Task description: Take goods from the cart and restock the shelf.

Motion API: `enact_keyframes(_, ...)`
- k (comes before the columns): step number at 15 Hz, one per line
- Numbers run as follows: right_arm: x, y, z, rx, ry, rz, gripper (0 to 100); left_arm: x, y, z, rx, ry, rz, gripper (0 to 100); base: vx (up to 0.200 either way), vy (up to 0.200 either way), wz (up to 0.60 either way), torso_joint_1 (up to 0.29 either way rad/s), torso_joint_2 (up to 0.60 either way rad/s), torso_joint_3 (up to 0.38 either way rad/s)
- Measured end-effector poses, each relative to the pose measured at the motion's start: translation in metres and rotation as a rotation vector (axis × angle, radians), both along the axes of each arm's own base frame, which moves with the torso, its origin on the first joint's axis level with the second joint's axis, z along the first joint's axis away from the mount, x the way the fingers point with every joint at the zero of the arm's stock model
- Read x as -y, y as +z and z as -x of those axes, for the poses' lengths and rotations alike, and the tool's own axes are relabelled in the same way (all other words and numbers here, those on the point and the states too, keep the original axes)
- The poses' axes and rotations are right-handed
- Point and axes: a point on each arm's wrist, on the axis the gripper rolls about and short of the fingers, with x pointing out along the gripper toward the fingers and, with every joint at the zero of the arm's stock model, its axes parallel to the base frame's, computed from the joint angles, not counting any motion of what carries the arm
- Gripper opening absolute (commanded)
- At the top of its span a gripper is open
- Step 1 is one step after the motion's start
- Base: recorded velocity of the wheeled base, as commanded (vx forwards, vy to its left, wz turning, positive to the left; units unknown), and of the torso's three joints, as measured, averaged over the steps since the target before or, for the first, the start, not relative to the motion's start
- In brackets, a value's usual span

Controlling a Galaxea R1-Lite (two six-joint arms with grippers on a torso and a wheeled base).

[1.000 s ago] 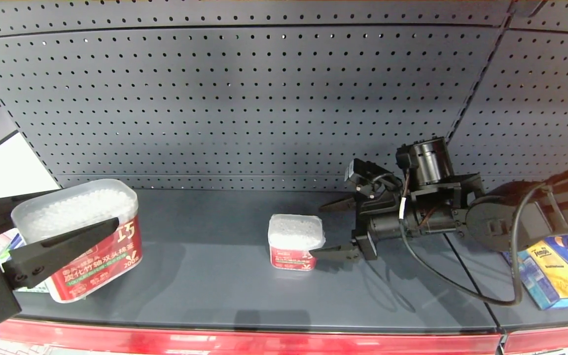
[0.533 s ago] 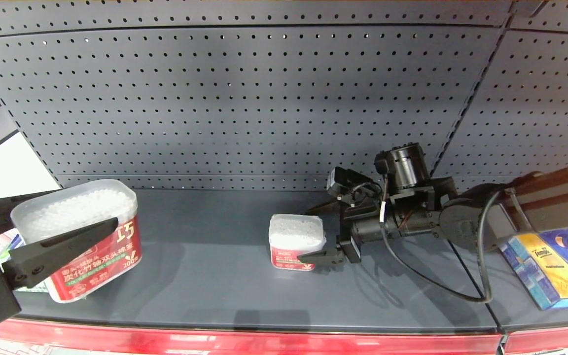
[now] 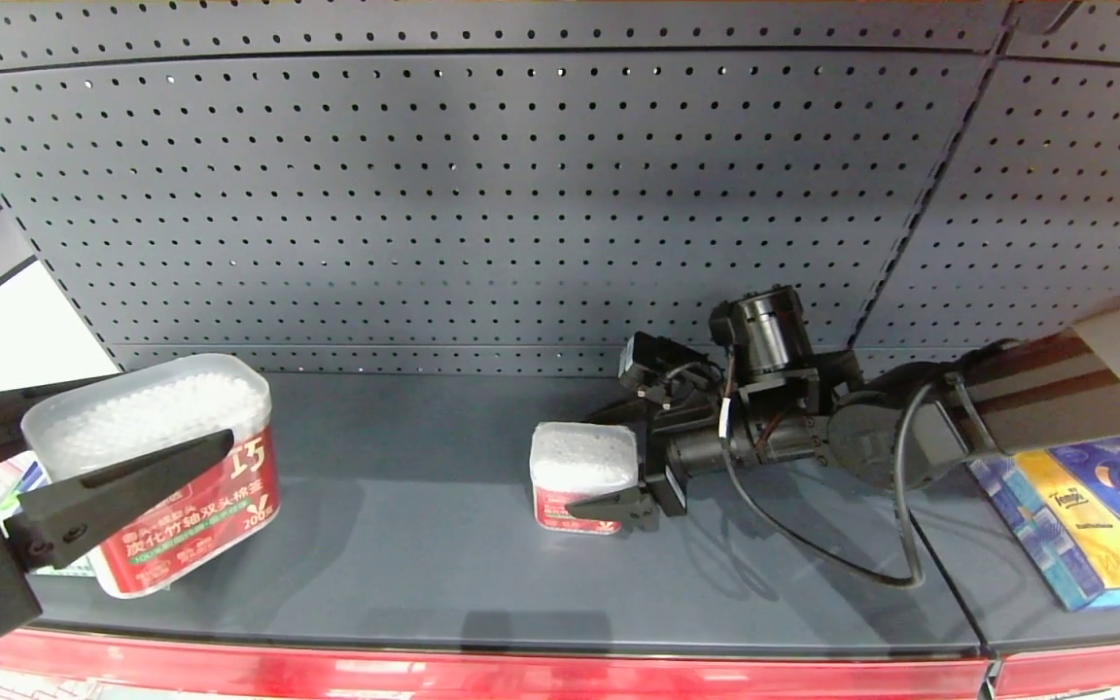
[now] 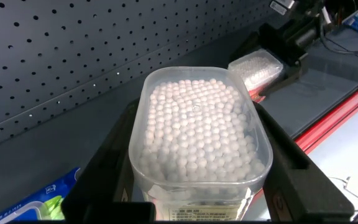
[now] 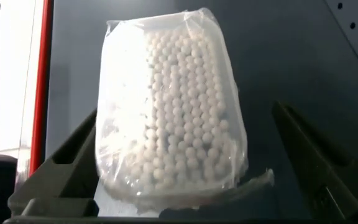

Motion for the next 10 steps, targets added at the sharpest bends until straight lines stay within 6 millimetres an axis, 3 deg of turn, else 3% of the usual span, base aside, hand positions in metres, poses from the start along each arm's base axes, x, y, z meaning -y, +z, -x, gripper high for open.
enact_keyframes(1,-0.0016,-0.0005,-0.0007,0.000,0.003,-0.001,100,0.0000,0.0001,0.0000,0.000,0.000,0.000,0,0.000,0.000,0.00,0.000,0.00,0.000)
enact_keyframes(2,-0.0029,-0.0007,-0.0014,-0.002,0.003,-0.003,0,0.0000,0.0000,-0.0001,-0.001,0.000,0.000,0,0.000,0.000,0.00,0.000,0.00,0.000)
enact_keyframes(10,-0.0043,-0.0005,0.0020,-0.007,0.010,-0.001,0,-0.0001,0.0000,0.0003,0.000,0.000,0.001,0,0.000,0.000,0.00,0.000,0.00,0.000)
